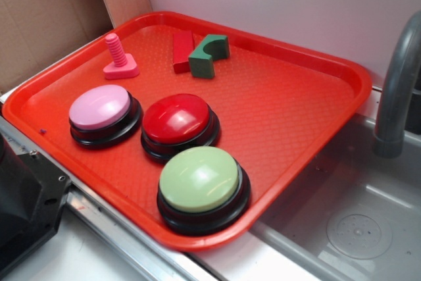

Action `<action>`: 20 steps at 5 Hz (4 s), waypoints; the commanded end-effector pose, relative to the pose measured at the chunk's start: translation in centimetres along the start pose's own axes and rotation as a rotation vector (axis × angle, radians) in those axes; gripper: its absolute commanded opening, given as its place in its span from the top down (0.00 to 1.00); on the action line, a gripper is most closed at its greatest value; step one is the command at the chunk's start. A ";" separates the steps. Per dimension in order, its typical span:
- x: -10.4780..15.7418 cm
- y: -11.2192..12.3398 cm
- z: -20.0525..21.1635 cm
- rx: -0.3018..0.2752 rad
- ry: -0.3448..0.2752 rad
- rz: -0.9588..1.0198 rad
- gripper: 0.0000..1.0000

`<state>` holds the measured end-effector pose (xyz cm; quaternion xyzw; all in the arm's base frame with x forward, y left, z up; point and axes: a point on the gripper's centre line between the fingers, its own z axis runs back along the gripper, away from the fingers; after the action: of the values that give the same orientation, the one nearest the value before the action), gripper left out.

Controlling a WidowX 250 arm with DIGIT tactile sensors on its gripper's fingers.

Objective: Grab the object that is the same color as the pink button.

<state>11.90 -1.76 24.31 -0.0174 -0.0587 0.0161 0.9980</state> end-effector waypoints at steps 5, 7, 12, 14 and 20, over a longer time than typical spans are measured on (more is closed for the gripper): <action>7.7 10.4 -8.4 0.195 -0.008 0.439 0.00; 9.9 14.0 -12.2 0.198 0.014 0.455 0.00; 11.1 13.9 -19.1 0.179 0.094 0.312 0.00; 10.0 14.1 -20.1 0.195 0.118 0.328 1.00; 9.3 3.0 -0.5 0.113 0.010 0.168 1.00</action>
<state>21.27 1.24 23.55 0.0349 -0.0336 0.1077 0.9930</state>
